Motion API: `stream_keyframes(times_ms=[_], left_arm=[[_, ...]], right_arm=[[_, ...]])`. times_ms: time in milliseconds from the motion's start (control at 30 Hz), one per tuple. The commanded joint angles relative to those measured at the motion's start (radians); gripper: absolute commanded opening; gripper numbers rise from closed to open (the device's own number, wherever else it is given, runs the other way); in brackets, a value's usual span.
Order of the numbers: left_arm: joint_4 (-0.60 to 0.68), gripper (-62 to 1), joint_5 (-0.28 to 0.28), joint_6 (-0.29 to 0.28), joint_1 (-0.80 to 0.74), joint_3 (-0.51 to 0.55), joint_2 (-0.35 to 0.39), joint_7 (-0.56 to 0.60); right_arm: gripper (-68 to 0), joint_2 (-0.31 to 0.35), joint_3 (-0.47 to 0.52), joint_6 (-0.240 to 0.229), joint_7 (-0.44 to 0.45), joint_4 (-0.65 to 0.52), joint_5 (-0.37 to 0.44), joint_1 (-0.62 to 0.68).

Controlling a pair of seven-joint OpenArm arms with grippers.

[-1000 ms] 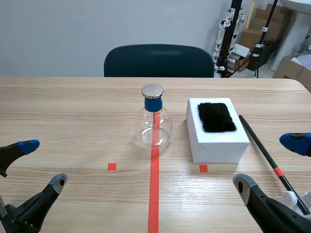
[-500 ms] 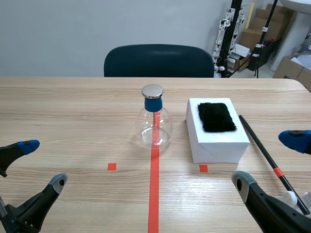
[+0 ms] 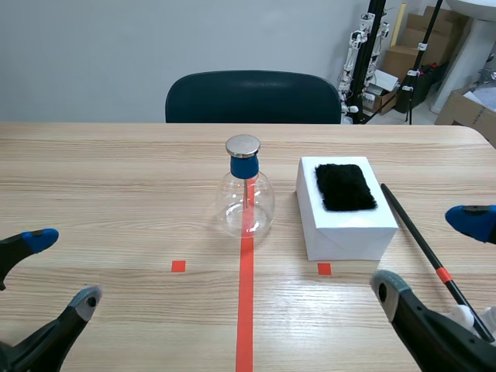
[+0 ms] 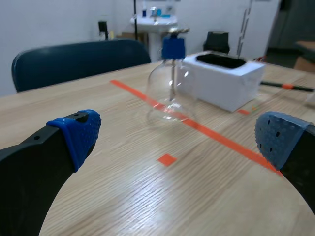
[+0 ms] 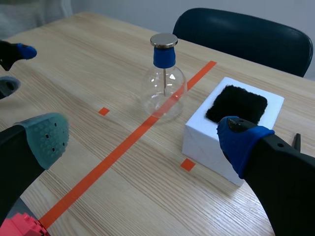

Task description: Do the electroscope experiment. return to the home posture

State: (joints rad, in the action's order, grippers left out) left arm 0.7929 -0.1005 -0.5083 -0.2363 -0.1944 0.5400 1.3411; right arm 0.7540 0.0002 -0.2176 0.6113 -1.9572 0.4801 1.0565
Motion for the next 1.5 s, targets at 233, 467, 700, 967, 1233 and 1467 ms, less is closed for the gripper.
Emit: stream_keyframes(times_ms=[233,467,700,967,1233,1467], left_arm=[[0.457,1.4,0.333,0.041,-0.392,0.055,0.225,-0.133],[0.768,1.4,0.383,0.157,-0.648,0.199,0.233,-0.283],[0.990,1.4,0.382,0.210,-0.744,0.294,0.145,-0.441],[1.082,1.4,0.381,0.211,-0.742,0.297,0.091,-0.534],[1.113,1.4,0.381,0.211,-0.742,0.297,0.086,-0.597],[1.113,1.4,0.381,0.211,-0.742,0.297,0.086,-0.602]], right_arm=[[-5.4,0.000,0.013,-0.001,0.023,-0.023,0.007,-0.008],[-5.4,0.000,0.013,-0.001,0.023,-0.023,0.007,-0.006],[-5.4,0.000,0.013,-0.001,0.023,-0.023,0.007,-0.006],[-5.4,0.000,0.013,-0.001,0.023,-0.023,0.007,-0.006],[-5.4,0.000,0.013,-0.001,0.024,-0.023,0.007,-0.006],[-5.4,0.000,0.013,-0.001,0.024,-0.023,0.006,-0.006]])
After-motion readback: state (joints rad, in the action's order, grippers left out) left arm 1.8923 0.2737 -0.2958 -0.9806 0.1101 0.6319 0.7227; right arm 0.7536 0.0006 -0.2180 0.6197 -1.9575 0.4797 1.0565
